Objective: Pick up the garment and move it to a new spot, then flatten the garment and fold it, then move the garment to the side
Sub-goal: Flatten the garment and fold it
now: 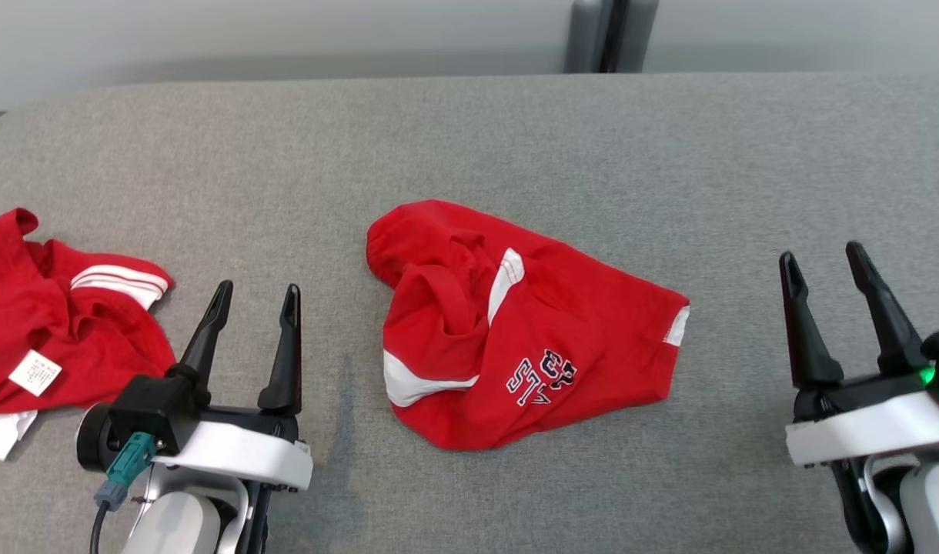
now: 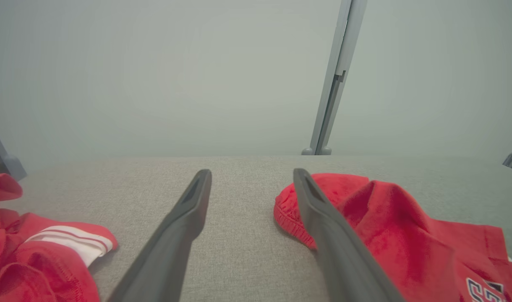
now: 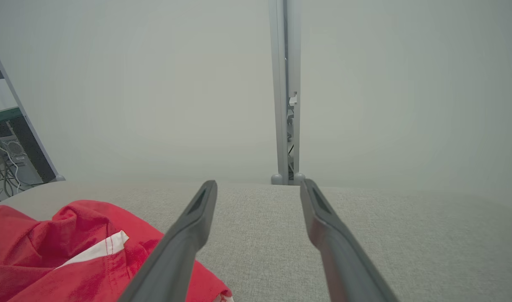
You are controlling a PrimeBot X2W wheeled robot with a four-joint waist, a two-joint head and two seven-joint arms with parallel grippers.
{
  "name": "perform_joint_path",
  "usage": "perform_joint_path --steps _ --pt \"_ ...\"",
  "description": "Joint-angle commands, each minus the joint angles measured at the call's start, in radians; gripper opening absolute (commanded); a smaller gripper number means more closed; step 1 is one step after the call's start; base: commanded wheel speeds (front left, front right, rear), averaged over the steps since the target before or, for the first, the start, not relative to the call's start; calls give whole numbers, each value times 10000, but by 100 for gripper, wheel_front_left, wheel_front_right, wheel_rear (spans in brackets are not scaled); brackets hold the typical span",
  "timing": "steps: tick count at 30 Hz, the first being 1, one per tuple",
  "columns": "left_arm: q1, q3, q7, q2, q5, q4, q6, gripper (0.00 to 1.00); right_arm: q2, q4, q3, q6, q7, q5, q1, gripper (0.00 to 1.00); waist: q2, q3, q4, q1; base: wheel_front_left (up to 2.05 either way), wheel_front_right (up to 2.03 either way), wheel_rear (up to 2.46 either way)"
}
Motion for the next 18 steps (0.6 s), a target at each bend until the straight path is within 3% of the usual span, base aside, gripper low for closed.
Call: perform_joint_path --steps 1,18 --pt "131 64 16 100 -14 -36 60 100 101 -93 -112 1 76 -87 260 100 0 -255 -188 0 0 0 0" --pt "1359 109 529 323 -306 -326 426 100 966 -688 -469 1 779 -666 2166 100 0 -1496 -303 0 0 0 0"
